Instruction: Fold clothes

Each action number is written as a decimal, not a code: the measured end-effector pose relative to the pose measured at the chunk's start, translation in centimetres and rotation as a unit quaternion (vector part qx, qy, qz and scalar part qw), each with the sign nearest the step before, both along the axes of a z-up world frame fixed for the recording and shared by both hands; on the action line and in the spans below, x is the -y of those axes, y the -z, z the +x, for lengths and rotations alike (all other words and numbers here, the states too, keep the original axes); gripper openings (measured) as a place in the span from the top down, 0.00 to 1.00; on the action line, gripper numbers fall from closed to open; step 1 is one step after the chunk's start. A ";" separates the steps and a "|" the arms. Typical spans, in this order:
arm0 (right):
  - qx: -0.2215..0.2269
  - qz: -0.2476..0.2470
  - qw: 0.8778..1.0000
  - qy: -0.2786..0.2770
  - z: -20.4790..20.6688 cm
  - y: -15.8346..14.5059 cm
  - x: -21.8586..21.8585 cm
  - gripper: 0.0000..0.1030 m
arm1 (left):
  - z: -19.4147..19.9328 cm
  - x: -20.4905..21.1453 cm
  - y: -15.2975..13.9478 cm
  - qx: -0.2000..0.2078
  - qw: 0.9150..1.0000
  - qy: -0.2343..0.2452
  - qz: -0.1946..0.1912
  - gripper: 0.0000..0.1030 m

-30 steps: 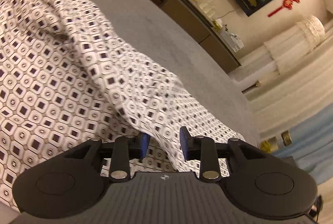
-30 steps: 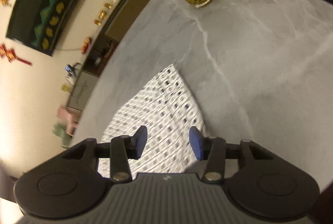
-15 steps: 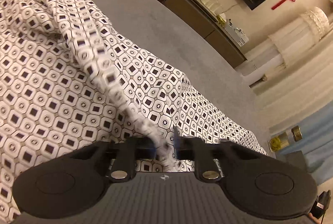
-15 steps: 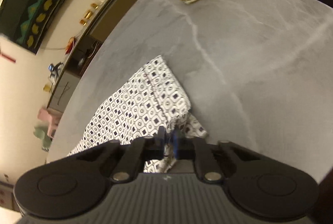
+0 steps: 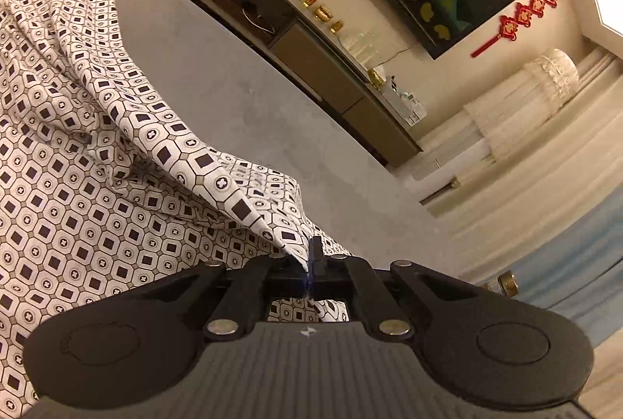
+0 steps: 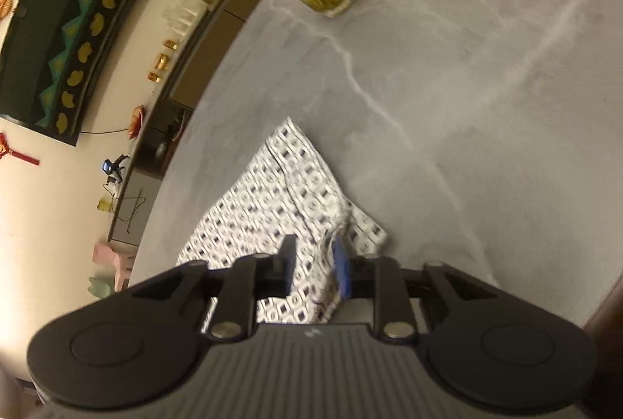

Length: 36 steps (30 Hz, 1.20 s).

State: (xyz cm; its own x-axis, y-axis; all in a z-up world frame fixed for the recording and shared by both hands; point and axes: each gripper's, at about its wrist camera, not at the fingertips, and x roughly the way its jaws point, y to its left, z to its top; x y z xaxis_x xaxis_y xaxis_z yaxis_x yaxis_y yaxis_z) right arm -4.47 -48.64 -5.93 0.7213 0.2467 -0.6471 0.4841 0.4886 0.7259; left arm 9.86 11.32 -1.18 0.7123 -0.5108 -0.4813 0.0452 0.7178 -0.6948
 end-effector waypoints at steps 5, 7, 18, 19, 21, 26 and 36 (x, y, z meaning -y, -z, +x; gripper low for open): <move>-0.022 -0.018 1.000 -0.013 2.1 1.2 -0.8 0.93 | 0.6 0.7 0.4 -0.006 1.000 0.003 0.022 1.00; -0.008 -0.043 0.999 -0.025 3.0 0.3 -1.3 0.97 | -0.1 -0.4 -1.3 0.022 0.999 -0.015 0.017 1.00; -0.028 -0.117 0.988 -0.100 5.6 0.1 -2.8 0.97 | -7.4 -1.7 2.2 -0.037 0.997 -0.031 0.060 1.00; -0.022 -0.127 0.986 -0.104 6.2 -0.4 -2.9 0.97 | -7.3 -1.8 1.2 -0.018 0.997 -0.037 0.063 1.00; 0.025 -0.159 0.980 -0.117 6.9 -2.8 -3.1 0.97 | -7.2 -2.1 -1.2 0.024 0.996 -0.056 0.063 1.00; 0.200 -0.237 0.938 -0.153 6.6 -11.2 -5.0 0.98 | -6.9 -2.6 -4.9 0.082 0.990 -0.101 0.062 1.00; -0.009 -0.147 0.980 -0.135 7.1 -0.4 -1.1 0.97 | -5.8 -0.6 2.0 -0.040 0.996 -0.048 0.062 1.00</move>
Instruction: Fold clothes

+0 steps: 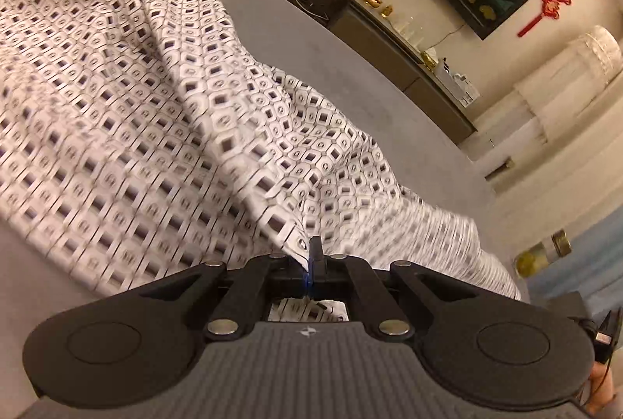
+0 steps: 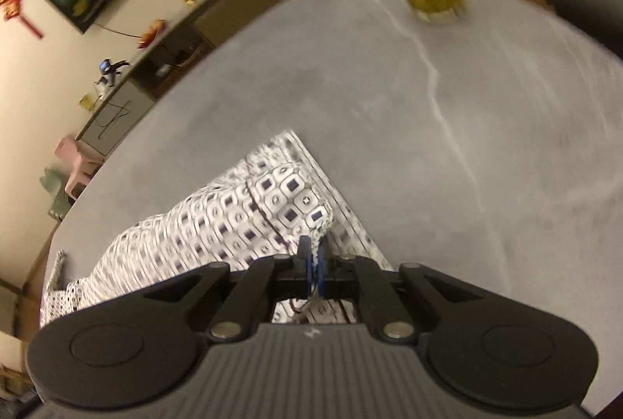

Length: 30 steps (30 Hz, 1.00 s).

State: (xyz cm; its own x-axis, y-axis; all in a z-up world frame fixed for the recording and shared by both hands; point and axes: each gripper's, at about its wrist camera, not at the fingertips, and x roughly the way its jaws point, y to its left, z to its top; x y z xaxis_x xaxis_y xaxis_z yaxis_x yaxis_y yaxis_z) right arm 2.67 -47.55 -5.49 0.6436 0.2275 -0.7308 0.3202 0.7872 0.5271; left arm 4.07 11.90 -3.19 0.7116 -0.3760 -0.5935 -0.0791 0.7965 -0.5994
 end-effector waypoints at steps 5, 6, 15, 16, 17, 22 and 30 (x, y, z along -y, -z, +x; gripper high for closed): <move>0.106 -0.023 0.994 -0.027 4.2 -7.8 -0.9 0.97 | 3.9 -0.6 -5.7 0.072 0.997 -0.020 -0.024 1.00; 0.139 -0.035 0.989 -0.038 3.8 -9.6 -1.2 0.97 | 3.2 -0.6 -6.1 0.077 0.997 -0.013 -0.023 1.00; -0.002 -0.040 0.999 -0.033 0.1 -0.8 1.8 0.97 | -1.5 1.2 3.7 -0.036 0.999 0.032 0.012 1.00; -0.016 -0.039 0.998 -0.035 -0.1 0.2 1.7 0.97 | -1.4 1.4 3.5 -0.033 0.999 0.033 0.024 1.00; -0.030 -0.038 0.998 -0.038 -0.4 1.1 1.6 0.97 | -1.3 1.4 3.3 -0.029 0.999 0.033 0.032 1.00; -0.040 -0.054 0.997 -0.047 -0.5 1.4 0.6 0.97 | -2.1 1.8 3.5 -0.015 0.998 0.037 0.053 1.00; -0.031 -0.229 0.969 -0.089 2.5 1.0 -4.4 0.99 | 1.8 2.1 4.0 0.025 0.997 0.042 0.051 0.99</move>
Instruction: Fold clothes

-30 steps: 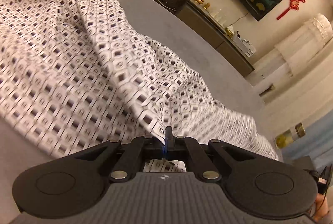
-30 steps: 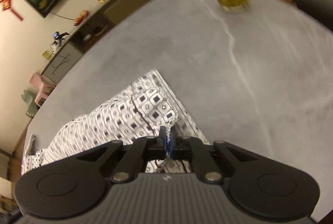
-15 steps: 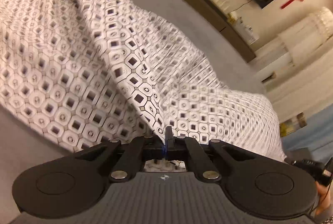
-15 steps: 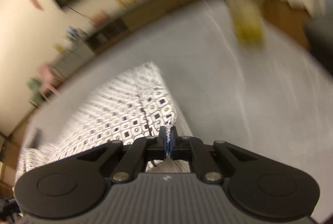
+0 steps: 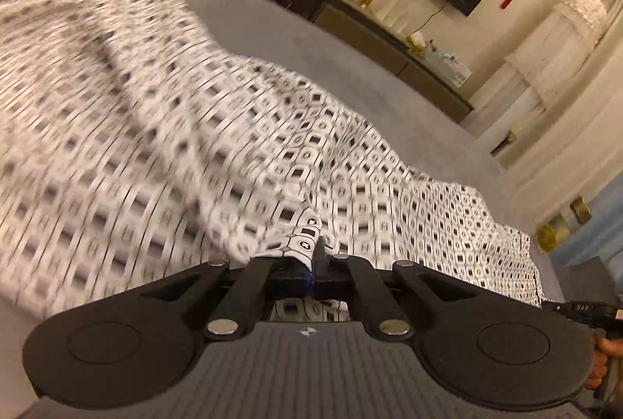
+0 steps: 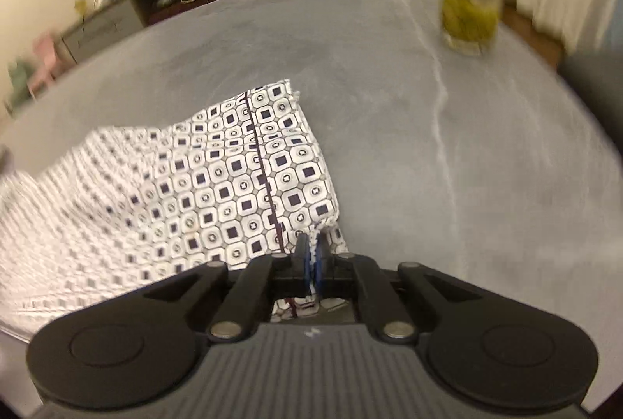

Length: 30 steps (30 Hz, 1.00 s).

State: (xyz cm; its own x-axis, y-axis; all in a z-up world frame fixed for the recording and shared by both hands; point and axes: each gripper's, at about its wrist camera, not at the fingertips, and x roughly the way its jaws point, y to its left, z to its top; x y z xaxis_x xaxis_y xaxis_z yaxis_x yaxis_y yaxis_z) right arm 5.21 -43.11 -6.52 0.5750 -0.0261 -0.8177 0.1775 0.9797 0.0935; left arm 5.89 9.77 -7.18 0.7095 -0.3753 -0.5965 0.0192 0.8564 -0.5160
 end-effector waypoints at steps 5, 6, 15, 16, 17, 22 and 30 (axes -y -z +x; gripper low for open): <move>0.002 -0.069 0.998 0.006 1.2 -0.1 -0.4 0.96 | -1.3 -0.4 -0.1 -0.027 0.999 0.026 -0.020 0.98; 0.003 -0.076 0.997 0.007 0.9 -0.1 -0.6 0.95 | -2.1 -0.8 -0.2 -0.033 0.999 0.031 -0.024 0.95; 0.140 -0.032 0.988 -0.059 -3.4 -5.8 -7.1 0.56 | -3.4 -9.8 -5.3 -0.004 0.999 -0.045 -0.003 0.91; 0.119 -0.008 0.988 -0.094 -2.8 -5.0 -8.7 0.57 | -2.7 -11.4 -5.4 -0.007 0.998 -0.067 0.011 0.91; 0.097 -0.006 0.988 -0.118 -2.2 -4.2 -9.9 0.60 | -2.1 -13.0 -5.5 -0.009 0.996 -0.089 0.025 0.91; 0.007 -0.027 0.987 -0.161 0.1 -0.8 -12.4 0.63 | 2.7 -24.9 -2.5 -0.071 0.970 -0.231 0.023 0.91; -0.010 -0.055 0.997 -0.045 1.8 -0.3 -7.1 0.59 | 4.0 -33.8 -2.9 -0.065 0.951 -0.302 0.025 0.92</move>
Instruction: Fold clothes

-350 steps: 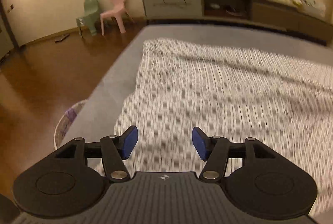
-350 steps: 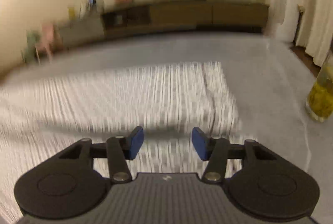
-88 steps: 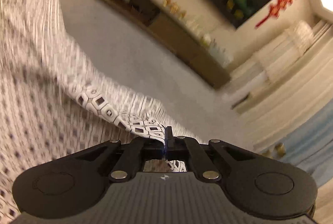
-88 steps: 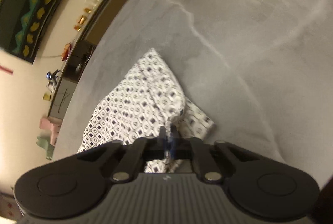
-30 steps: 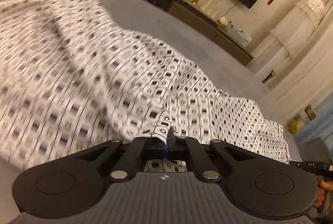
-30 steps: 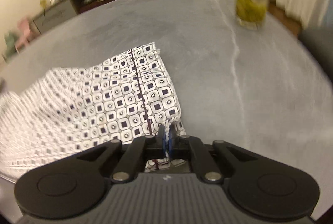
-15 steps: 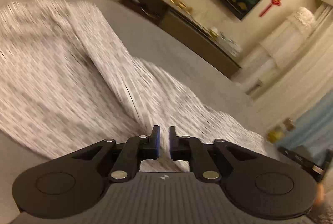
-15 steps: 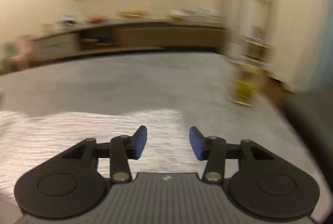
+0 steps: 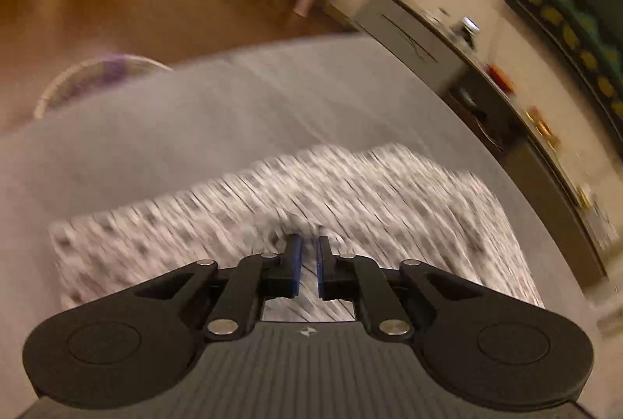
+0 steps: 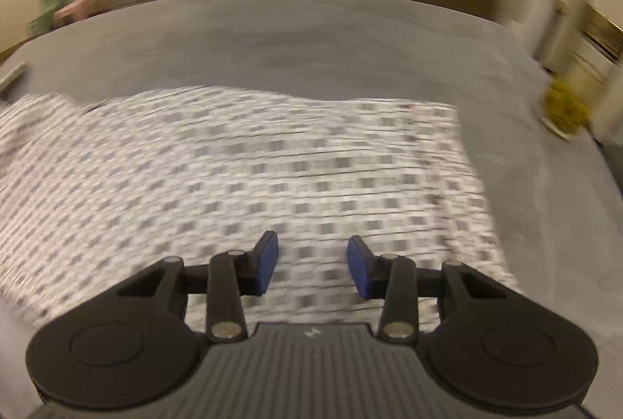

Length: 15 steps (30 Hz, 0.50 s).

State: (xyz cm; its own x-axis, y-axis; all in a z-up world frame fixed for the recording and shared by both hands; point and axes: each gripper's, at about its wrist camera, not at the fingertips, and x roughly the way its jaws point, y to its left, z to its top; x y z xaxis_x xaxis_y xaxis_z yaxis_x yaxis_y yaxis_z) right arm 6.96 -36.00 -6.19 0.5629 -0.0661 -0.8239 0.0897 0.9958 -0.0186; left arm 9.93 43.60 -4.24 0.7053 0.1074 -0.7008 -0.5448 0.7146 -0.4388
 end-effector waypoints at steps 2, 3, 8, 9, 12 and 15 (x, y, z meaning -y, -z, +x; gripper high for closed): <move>-0.009 -0.009 0.999 0.034 0.6 -0.4 0.7 0.65 | -0.4 0.3 -0.6 0.012 0.999 0.029 -0.015 0.91; -0.015 -0.021 0.998 0.053 1.0 -0.7 0.8 0.71 | -0.5 1.1 -1.2 0.018 0.998 0.053 -0.004 0.88; 0.072 0.010 0.996 -0.048 3.6 -7.4 -10.8 0.55 | -0.5 5.2 -3.4 0.030 0.988 0.133 0.073 0.77; 0.077 0.026 0.993 -0.088 4.9 -8.2 -14.4 0.54 | -0.3 5.3 -3.4 0.032 0.988 0.138 0.066 0.77; 0.065 0.108 0.973 -0.193 9.9 -9.1 -25.3 0.44 | -0.3 5.3 -3.4 0.038 0.987 0.150 0.045 0.77; 0.036 0.181 0.949 -0.258 16.1 -8.4 -34.1 0.28 | -0.5 5.0 -2.9 0.036 0.987 0.153 0.035 0.77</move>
State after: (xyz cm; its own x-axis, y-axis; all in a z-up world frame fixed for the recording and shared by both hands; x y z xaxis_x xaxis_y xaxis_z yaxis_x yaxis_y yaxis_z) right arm 23.10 -1.86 2.17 0.5000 0.5122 -0.6983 -0.4225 0.8482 0.3196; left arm 9.48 38.61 -1.34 0.7600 -0.0719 -0.6460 -0.2683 0.8705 -0.4125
